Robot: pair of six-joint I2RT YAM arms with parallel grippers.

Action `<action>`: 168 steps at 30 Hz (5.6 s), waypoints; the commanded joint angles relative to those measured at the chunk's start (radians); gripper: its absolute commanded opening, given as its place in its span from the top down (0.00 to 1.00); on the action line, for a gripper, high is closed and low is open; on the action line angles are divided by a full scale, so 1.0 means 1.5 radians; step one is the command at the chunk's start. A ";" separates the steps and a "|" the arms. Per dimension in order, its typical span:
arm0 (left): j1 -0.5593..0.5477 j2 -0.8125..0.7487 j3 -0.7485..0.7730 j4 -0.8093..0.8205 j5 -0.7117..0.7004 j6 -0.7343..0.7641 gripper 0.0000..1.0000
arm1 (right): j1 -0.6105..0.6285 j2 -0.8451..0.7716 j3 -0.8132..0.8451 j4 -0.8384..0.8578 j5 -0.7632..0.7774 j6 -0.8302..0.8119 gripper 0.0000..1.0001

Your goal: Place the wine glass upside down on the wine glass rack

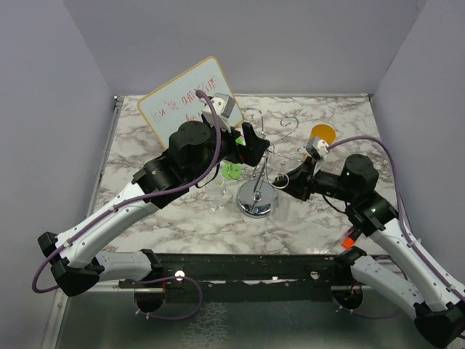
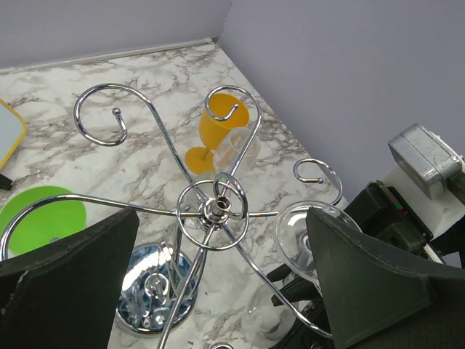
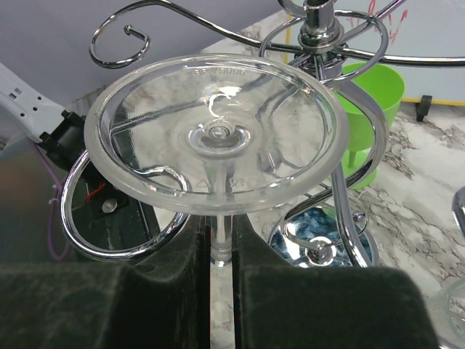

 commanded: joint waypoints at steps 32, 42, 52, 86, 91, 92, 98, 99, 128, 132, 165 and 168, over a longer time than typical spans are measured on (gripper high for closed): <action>-0.003 -0.020 0.004 0.004 0.000 -0.007 0.01 | 0.023 -0.069 -0.080 0.154 -0.149 0.016 0.99; -0.003 -0.031 -0.002 0.000 -0.011 0.000 0.01 | 0.023 -0.093 -0.090 0.114 -0.055 0.009 0.99; -0.003 -0.052 -0.008 -0.006 -0.020 0.007 0.01 | 0.023 -0.108 -0.115 0.117 0.084 0.038 0.87; -0.003 -0.252 -0.108 -0.291 -0.311 -0.055 0.03 | 0.023 -0.302 0.104 -0.265 0.271 0.136 0.29; -0.003 -0.236 -0.163 -0.288 -0.293 -0.087 0.02 | 0.023 -0.260 0.173 -0.273 0.333 0.180 0.29; -0.003 -0.230 -0.172 -0.287 -0.290 -0.092 0.01 | 0.023 -0.249 0.191 -0.278 0.352 0.191 0.29; -0.001 -0.173 -0.213 -0.281 -0.240 -0.113 0.01 | 0.023 -0.165 0.264 -0.286 0.442 0.234 0.29; 0.004 -0.160 -0.212 -0.285 -0.238 -0.118 0.01 | 0.023 -0.149 0.270 -0.285 0.457 0.236 0.29; 0.221 0.055 -0.141 -0.326 0.038 -0.019 0.54 | 0.024 -0.025 0.315 -0.205 0.514 0.188 0.31; 0.223 0.075 -0.109 -0.352 0.032 0.007 0.61 | 0.023 -0.021 0.319 -0.201 0.505 0.183 0.31; 0.223 -0.024 -0.008 -0.455 -0.134 0.014 1.00 | 0.023 0.061 0.359 -0.148 0.439 0.255 0.28; 0.223 -0.049 0.051 -0.466 -0.196 0.012 1.00 | 0.023 0.082 0.368 -0.125 0.396 0.271 0.26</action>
